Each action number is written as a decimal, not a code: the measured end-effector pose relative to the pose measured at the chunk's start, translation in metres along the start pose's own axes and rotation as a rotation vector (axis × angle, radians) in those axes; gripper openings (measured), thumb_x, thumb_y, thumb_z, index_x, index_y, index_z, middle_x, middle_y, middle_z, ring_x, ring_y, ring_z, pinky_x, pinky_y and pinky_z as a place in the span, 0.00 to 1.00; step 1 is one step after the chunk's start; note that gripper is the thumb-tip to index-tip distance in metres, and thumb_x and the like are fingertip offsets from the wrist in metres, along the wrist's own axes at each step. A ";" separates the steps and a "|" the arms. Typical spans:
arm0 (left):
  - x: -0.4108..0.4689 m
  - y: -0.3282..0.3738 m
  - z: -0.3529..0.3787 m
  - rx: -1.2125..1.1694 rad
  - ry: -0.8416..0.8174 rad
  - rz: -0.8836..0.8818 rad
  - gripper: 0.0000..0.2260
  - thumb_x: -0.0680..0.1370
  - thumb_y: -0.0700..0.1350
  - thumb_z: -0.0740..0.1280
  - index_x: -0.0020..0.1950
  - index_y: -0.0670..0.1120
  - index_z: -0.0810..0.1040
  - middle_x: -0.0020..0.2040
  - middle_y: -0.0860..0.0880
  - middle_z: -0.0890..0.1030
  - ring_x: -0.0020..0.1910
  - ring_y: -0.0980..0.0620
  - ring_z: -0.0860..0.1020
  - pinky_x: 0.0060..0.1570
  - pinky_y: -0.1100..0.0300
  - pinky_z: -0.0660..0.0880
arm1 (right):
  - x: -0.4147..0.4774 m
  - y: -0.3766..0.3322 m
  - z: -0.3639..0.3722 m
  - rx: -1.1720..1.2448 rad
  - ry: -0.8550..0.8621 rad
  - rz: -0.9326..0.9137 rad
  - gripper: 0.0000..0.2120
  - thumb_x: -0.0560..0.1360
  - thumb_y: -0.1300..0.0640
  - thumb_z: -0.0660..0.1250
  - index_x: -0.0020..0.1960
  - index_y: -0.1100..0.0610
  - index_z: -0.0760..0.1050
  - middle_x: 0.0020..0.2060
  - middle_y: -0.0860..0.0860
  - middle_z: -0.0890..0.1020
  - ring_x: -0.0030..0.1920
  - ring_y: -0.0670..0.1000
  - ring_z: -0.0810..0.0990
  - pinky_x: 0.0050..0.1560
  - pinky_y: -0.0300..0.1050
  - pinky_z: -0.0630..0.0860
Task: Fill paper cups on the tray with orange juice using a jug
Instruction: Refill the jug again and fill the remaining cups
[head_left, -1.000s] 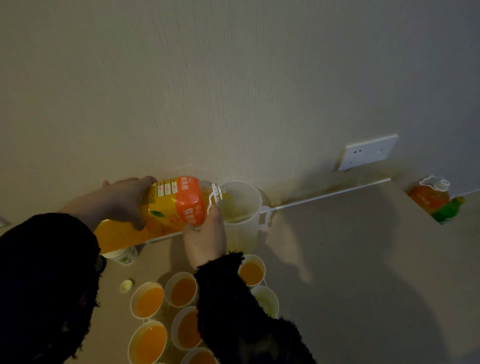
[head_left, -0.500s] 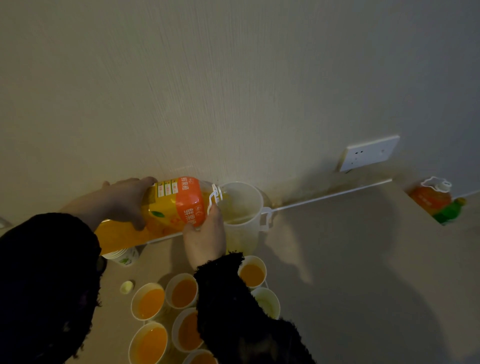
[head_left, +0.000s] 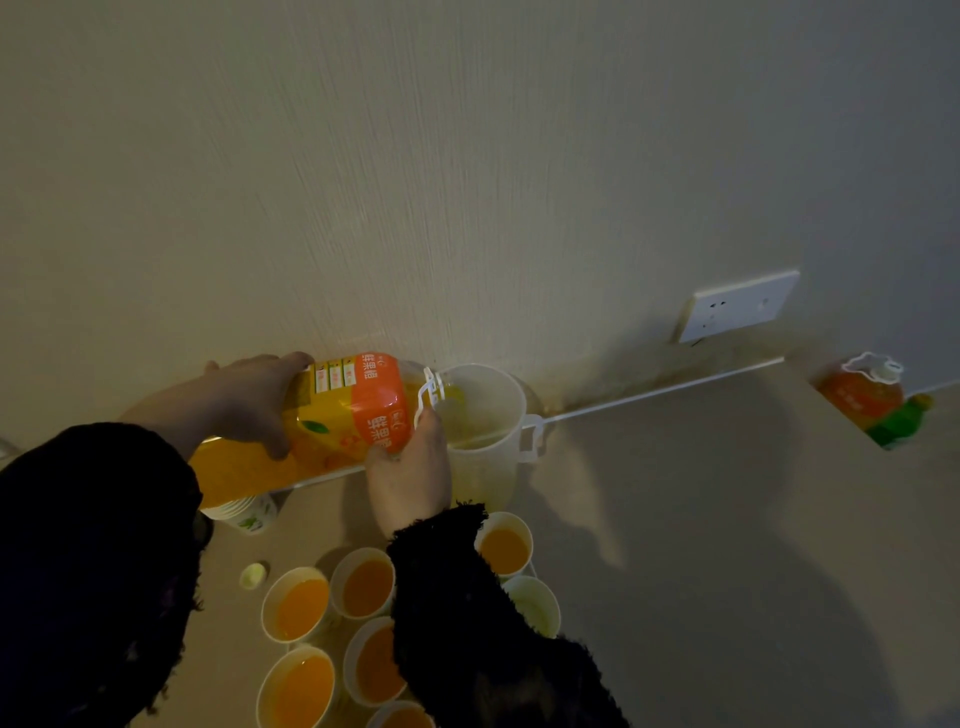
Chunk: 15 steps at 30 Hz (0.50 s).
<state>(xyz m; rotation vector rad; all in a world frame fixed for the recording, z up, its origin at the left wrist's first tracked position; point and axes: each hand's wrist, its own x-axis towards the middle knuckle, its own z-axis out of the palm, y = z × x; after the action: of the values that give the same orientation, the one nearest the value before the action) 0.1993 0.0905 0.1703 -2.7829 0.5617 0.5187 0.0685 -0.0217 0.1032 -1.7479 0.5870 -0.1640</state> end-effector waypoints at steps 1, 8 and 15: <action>0.000 0.000 0.000 0.001 0.000 -0.001 0.49 0.61 0.50 0.79 0.74 0.52 0.54 0.66 0.47 0.69 0.66 0.43 0.68 0.66 0.40 0.64 | 0.000 0.000 0.000 -0.002 0.001 -0.002 0.24 0.71 0.56 0.65 0.65 0.52 0.64 0.58 0.50 0.75 0.57 0.54 0.78 0.58 0.56 0.76; 0.002 -0.002 0.000 0.003 0.000 0.006 0.49 0.60 0.50 0.79 0.74 0.51 0.54 0.66 0.47 0.69 0.66 0.43 0.68 0.65 0.40 0.65 | 0.000 0.000 0.001 -0.011 0.007 0.004 0.23 0.70 0.55 0.64 0.64 0.52 0.64 0.57 0.51 0.76 0.56 0.54 0.78 0.57 0.57 0.76; 0.001 0.000 0.000 0.009 -0.003 -0.006 0.50 0.60 0.51 0.79 0.74 0.51 0.54 0.66 0.47 0.69 0.66 0.44 0.68 0.66 0.41 0.65 | 0.000 -0.002 0.000 -0.005 0.003 0.014 0.23 0.71 0.56 0.64 0.65 0.53 0.64 0.57 0.50 0.76 0.56 0.54 0.78 0.57 0.56 0.76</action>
<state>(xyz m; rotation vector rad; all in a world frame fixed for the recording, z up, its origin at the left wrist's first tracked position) 0.2006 0.0904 0.1698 -2.7735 0.5540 0.5180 0.0689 -0.0217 0.1055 -1.7476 0.6025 -0.1552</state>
